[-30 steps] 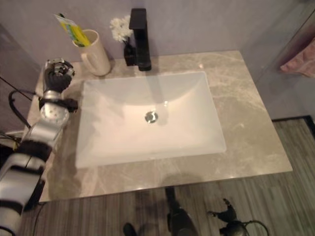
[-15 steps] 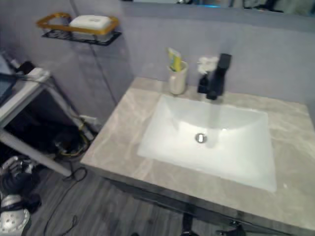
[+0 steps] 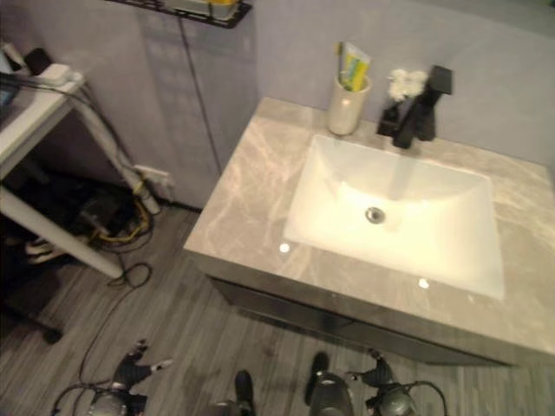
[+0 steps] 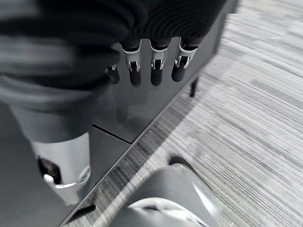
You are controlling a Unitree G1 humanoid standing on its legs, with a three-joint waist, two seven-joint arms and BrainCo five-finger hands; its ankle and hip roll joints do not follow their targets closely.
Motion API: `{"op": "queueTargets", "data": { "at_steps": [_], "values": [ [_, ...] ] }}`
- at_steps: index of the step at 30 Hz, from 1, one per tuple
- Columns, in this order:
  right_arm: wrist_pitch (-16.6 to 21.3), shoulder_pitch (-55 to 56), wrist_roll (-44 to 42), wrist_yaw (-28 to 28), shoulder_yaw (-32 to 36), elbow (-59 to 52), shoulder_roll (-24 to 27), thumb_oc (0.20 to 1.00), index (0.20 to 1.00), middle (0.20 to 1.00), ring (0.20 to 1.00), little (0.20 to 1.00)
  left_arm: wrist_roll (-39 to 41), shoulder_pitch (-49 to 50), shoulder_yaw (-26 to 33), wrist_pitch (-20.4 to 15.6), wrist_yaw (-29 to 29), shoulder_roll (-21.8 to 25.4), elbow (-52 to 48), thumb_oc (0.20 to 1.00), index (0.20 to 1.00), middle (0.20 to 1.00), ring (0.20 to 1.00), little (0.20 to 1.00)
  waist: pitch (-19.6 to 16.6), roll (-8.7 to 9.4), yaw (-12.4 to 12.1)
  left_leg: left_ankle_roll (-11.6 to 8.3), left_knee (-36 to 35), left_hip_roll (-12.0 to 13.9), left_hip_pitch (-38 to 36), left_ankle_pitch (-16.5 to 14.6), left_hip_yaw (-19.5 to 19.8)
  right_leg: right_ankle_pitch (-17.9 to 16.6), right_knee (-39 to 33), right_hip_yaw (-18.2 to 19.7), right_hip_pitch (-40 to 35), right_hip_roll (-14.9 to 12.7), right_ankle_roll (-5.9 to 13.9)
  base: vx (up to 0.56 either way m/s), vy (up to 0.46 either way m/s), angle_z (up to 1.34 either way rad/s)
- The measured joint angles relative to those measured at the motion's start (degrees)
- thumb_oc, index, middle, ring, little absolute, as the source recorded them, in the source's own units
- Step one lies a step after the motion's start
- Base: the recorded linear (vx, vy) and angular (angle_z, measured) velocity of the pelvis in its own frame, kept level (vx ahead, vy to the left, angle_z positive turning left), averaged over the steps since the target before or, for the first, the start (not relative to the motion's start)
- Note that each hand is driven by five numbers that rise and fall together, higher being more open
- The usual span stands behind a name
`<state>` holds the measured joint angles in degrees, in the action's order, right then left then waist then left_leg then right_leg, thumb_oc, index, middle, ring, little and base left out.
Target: Put brush and paste in cup on sink, flatten towel.
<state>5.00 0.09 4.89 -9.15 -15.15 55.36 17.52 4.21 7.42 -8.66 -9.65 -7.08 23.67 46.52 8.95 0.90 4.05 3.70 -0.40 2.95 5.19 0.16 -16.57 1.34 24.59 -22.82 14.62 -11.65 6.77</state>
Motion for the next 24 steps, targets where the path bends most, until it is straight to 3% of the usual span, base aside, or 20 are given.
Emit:
{"op": "queueTargets", "data": {
  "at_steps": [1, 3, 5, 6, 7, 8, 9, 10, 11, 12, 13, 14, 15, 16, 18, 19, 21, 22, 23, 24],
  "values": [
    [-0.1, -0.6, 0.1, 0.5, 0.6, 1.4, -0.6, 1.000, 1.000, 1.000, 1.000, 1.000, -1.0, -1.4, -3.2, 0.4, 0.8, -0.3, 4.4, 1.000, 1.000, 1.000, 1.000, 1.000, -0.1, -0.23, -1.6, 0.14, -1.4, 0.3, -2.3, 0.1, -4.7, 2.7, 3.3, -1.6, -1.1, -0.3, -0.31, -0.11, 0.060, -1.81],
    [0.2, -1.5, 0.3, 0.5, -0.1, 1.6, -0.9, 1.000, 1.000, 1.000, 1.000, 1.000, -3.1, -1.6, -5.5, 2.3, 2.2, -2.2, 6.3, 1.000, 1.000, 1.000, 1.000, 1.000, -0.6, -0.74, -1.1, 0.95, -1.9, 1.0, -3.3, -0.6, -12.7, 6.1, 4.9, -1.6, -4.3, -0.3, 0.20, -0.10, 0.023, -2.17],
    [-0.4, -0.3, 0.3, 0.5, -0.1, 2.0, -1.0, 1.000, 1.000, 1.000, 1.000, 1.000, -5.1, -4.0, -6.9, 2.4, 3.6, -3.7, 6.5, 1.000, 1.000, 1.000, 1.000, 1.000, -0.9, -0.70, -0.7, 0.78, -1.0, 1.3, -3.1, -1.1, -16.2, 7.3, -1.2, -1.7, -10.9, -1.2, 2.82, -0.17, 0.001, -1.57],
    [-0.6, 0.6, 0.3, 0.6, 0.3, 2.9, -1.2, 1.000, 1.000, 1.000, 1.000, 1.000, -5.4, -4.9, -8.0, 2.4, 3.5, -4.1, 6.7, 1.000, 1.000, 1.000, 1.000, 1.000, -1.2, -0.54, -1.0, 0.55, 0.0, 1.8, -3.6, -1.0, -20.2, 8.5, -0.6, -3.3, -12.7, -3.3, 3.16, -0.13, 0.028, -1.43],
    [-0.9, 0.9, 0.3, 0.6, 0.0, 3.9, -1.5, 1.000, 1.000, 1.000, 1.000, 1.000, -5.6, -5.4, -8.8, 2.5, 3.6, -4.7, 6.8, 1.000, 1.000, 1.000, 1.000, 1.000, -2.0, -0.39, -1.6, 0.49, 0.9, 2.9, -4.6, -1.1, -23.8, 8.3, -0.9, -5.3, -13.6, -4.7, 3.57, -0.17, 0.007, -1.97],
    [-1.0, 1.4, 0.3, 0.6, -0.2, 3.2, -2.0, 1.000, 1.000, 1.000, 1.000, 1.000, -6.6, -5.3, -9.2, 2.7, 3.4, -4.6, 7.2, 1.000, 1.000, 1.000, 1.000, 1.000, -2.1, -0.13, -1.4, 0.10, 4.9, 5.5, -4.7, -1.9, -27.6, 4.7, -1.4, -6.7, -14.1, -5.5, 1.58, -0.18, -0.076, -2.27],
    [-0.9, 1.5, 0.3, 0.6, -0.3, 2.8, -2.8, 1.000, 1.000, 1.000, 1.000, 1.000, -6.9, -5.3, -9.7, 2.7, 3.4, -3.5, 8.4, 1.000, 1.000, 1.000, 1.000, 1.000, -2.2, -0.14, -1.4, -0.38, 8.4, 8.2, -5.1, -2.3, -28.5, 2.8, -2.3, -8.6, -13.8, -4.5, 1.05, -0.15, -0.079, -2.49],
    [-1.1, 1.4, 0.4, 0.5, -0.7, 1.7, -4.1, 1.000, 1.000, 1.000, 1.000, 1.000, -7.1, -4.6, -9.3, 3.2, 3.4, -3.6, 9.8, 1.000, 1.000, 1.000, 1.000, 1.000, -2.4, 0.58, -1.9, 0.30, 17.0, 13.4, -3.4, -2.8, -29.2, 0.5, -4.6, -11.6, -13.5, -2.1, -3.22, -0.23, -0.269, -3.50],
    [-1.1, 2.2, 0.4, 0.5, -2.3, -0.7, -3.7, 1.000, 1.000, 1.000, 1.000, 1.000, -7.1, -4.2, -6.6, 3.7, 3.2, -4.1, 10.8, 1.000, 1.000, 1.000, 1.000, 1.000, -6.0, 2.75, -2.1, -1.08, 18.8, 12.0, 0.2, -4.6, -31.1, -0.2, -10.1, -11.0, -11.1, -2.3, -4.19, -0.16, -0.297, -3.09],
    [-1.3, 2.7, 0.5, 0.4, -3.1, -2.2, -2.5, 1.000, 1.000, 1.000, 1.000, 1.000, -7.0, -6.1, -6.1, 3.6, 3.1, -4.9, 11.0, 1.000, 1.000, 1.000, 1.000, 1.000, -5.9, 2.73, -0.7, -1.81, 16.5, 9.4, 3.0, -4.5, -29.3, 0.1, -12.6, -10.6, -10.6, -1.7, -5.03, -0.19, -0.429, -2.44],
    [-1.5, 2.4, 0.5, 0.4, -4.0, -3.3, 0.0, 1.000, 1.000, 1.000, 1.000, 1.000, -7.0, -7.7, -5.4, 3.0, 2.8, -5.9, 10.8, 1.000, 1.000, 1.000, 1.000, 1.000, -5.9, 1.33, -0.5, -3.15, 11.7, 8.6, 4.7, -3.3, -29.8, 0.3, -13.9, -11.9, -9.6, -0.1, -5.51, -0.04, -0.229, -1.98],
    [-1.3, 1.2, 0.6, 0.5, -5.2, -4.8, 4.2, 1.000, 1.000, 1.000, 1.000, 1.000, -7.0, -8.5, -4.9, 2.5, 2.1, -7.3, 10.1, 1.000, 1.000, 1.000, 1.000, 1.000, -5.3, -2.22, -1.7, -1.57, 6.2, 10.2, 5.4, 5.7, -29.9, 2.2, -15.1, -11.5, -9.1, 4.9, -6.24, -0.09, -0.247, -2.15],
    [-1.3, 1.4, 0.9, 0.4, -5.1, -5.3, 4.8, 1.000, 1.000, 1.000, 1.000, 1.000, -7.0, -9.2, -4.7, 2.8, 1.6, -7.0, 11.3, 1.000, 1.000, 1.000, 1.000, 1.000, -6.0, -2.68, -1.2, -1.61, 6.9, 11.6, 5.3, 3.5, -32.3, 4.2, -17.5, -10.1, -10.2, 6.8, -6.39, -0.12, -0.237, -1.62],
    [-1.3, 4.1, 0.9, 0.0, -4.0, -5.7, 5.0, 1.000, 1.000, 1.000, 1.000, 1.000, -7.1, -12.3, -5.6, 2.9, 1.1, -7.2, 12.1, 1.000, 1.000, 1.000, 1.000, 1.000, -5.8, -1.72, 0.0, -3.45, 8.6, 12.3, 5.5, 6.7, -28.8, 2.9, -18.3, -10.0, -10.5, 6.9, -6.96, -0.17, -0.307, -0.35],
    [-1.5, 5.7, 0.3, 0.5, -2.8, -4.1, 5.4, 1.000, 1.000, 1.000, 1.000, 1.000, -7.1, -13.6, -8.4, 2.3, 0.4, -7.2, 8.4, 1.000, 1.000, 1.000, 1.000, 1.000, -5.5, -0.52, -2.0, -6.39, 10.0, 12.5, 7.1, 7.1, -18.2, 3.0, -20.4, -7.1, -10.6, 8.0, -8.23, -0.14, -0.237, -0.41],
    [-1.6, 5.1, 0.3, 0.5, -3.0, -4.6, 6.1, 1.000, 1.000, 1.000, 1.000, 1.000, -7.6, -13.9, -9.3, 2.3, 0.5, -7.5, 7.6, 1.000, 1.000, 1.000, 1.000, 1.000, -4.2, -0.47, -1.6, -7.73, 9.9, 11.6, 6.8, 8.1, -12.7, 2.9, -20.4, -4.9, -10.2, 8.5, -8.74, -0.06, -0.112, -0.80],
    [-1.4, 2.8, 0.4, 0.5, -4.1, -5.7, 6.1, 1.000, 1.000, 1.000, 1.000, 1.000, -7.6, -13.6, -9.8, 2.8, 0.3, -7.7, 8.2, 1.000, 1.000, 1.000, 1.000, 1.000, -2.8, 0.83, -2.9, -9.30, 11.7, 10.7, 7.2, 7.1, -4.0, 2.3, -20.7, -0.5, -9.7, 8.5, -9.94, -0.06, -0.055, -0.93],
    [-1.3, 2.0, 0.4, 0.5, -4.1, -6.1, 6.1, 1.000, 1.000, 1.000, 1.000, 1.000, -7.7, -13.6, -10.2, 2.8, 0.1, -7.9, 8.5, 1.000, 1.000, 1.000, 1.000, 1.000, -2.1, 1.52, -3.0, -11.07, 11.0, 9.1, 6.9, 5.2, 0.1, 1.8, -20.9, 1.6, -9.7, 8.3, -10.34, -0.04, -0.083, -1.38],
    [-1.2, -0.5, 0.4, 0.5, -4.4, -6.2, 6.0, 1.000, 1.000, 1.000, 1.000, 1.000, -7.7, -12.9, -10.2, 2.8, -0.7, -7.9, 8.7, 1.000, 1.000, 1.000, 1.000, 1.000, -0.5, 2.62, -4.3, -11.40, 8.0, 3.9, 6.2, 3.3, 11.5, 0.6, -21.9, 6.1, -9.6, 7.8, -10.36, 0.04, -0.068, -1.39],
    [-1.0, -2.1, 0.4, 0.5, -4.6, -6.4, 6.2, 1.000, 1.000, 1.000, 1.000, 1.000, -7.7, -12.3, -10.0, 2.9, -0.7, -8.1, 8.9, 1.000, 1.000, 1.000, 1.000, 1.000, 0.0, 2.35, -5.2, -11.37, 7.2, 2.9, 6.3, 3.3, 12.9, -0.4, -23.0, 6.8, -10.0, 7.8, -10.06, 0.07, -0.087, -1.56]
  ]
}}
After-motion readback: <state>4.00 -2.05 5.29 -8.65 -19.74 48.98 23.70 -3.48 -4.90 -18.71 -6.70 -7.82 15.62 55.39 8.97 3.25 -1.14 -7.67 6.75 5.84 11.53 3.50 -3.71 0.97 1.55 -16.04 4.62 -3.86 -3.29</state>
